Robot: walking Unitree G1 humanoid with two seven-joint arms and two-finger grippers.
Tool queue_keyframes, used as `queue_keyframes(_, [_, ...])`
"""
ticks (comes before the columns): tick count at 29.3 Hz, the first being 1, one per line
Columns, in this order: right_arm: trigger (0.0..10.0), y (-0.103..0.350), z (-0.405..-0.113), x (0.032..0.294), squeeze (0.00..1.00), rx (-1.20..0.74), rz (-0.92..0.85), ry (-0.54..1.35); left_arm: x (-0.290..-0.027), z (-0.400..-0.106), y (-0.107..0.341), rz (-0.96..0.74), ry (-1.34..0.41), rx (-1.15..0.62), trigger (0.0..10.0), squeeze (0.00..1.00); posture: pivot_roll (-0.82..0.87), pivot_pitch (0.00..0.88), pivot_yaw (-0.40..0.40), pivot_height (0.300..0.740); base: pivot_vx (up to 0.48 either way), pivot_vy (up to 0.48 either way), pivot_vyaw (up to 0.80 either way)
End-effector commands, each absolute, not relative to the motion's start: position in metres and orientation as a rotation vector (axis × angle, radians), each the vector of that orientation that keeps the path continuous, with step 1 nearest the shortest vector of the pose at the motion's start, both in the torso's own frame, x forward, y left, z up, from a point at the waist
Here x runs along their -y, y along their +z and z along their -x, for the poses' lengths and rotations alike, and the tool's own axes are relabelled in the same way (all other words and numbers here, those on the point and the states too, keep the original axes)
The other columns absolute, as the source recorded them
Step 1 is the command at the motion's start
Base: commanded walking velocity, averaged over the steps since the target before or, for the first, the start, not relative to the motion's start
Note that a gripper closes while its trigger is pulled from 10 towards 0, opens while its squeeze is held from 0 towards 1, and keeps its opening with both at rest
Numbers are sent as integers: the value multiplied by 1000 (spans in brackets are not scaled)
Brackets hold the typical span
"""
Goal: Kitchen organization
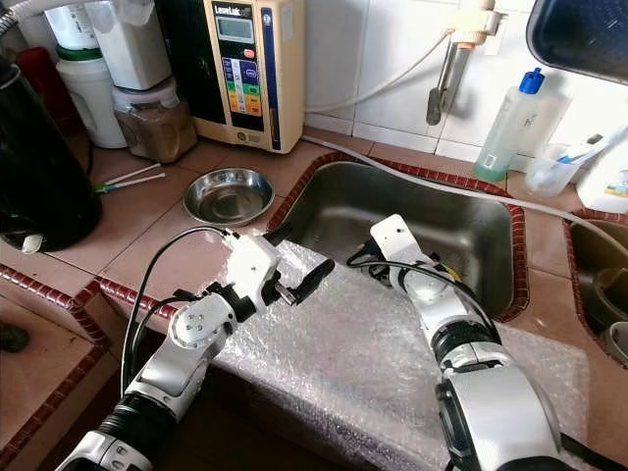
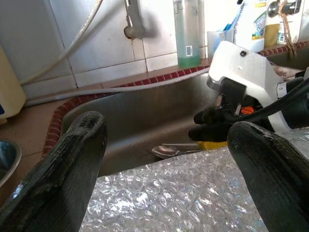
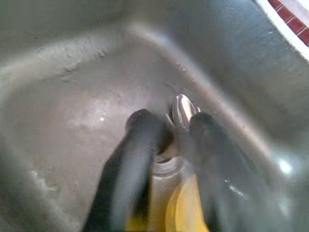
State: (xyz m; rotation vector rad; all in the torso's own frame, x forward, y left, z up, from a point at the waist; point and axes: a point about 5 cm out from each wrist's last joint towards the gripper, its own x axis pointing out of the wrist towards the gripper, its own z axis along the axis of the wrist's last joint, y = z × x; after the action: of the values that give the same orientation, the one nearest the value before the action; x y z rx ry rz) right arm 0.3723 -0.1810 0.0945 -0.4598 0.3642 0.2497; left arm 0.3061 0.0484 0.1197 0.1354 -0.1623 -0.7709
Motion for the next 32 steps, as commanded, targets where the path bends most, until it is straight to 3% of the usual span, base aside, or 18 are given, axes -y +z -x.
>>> queue_keyframes(1, [10000,91,-370,181,1000,-387,426,251,-49,-306,122,-144,-769,165,10000,1000,40,0,2,740,0,0,0])
queue_keyframes(18, [10000,104,-377,176,1000,-329,213,255,-49,-309,120,-164,-745,147,10000,1000,36,0,6,740,0,0,0])
queue_keyframes(26, [10000,137,-387,160,1000,-91,103,297,-72,-327,124,-153,-524,130,10000,1000,28,0,10,740,0,0,0])
queue_keyframes(32, [10000,149,-373,137,1000,79,1,409,-105,-359,137,-11,-219,60,10000,1000,5,0,21,740,0,0,0])
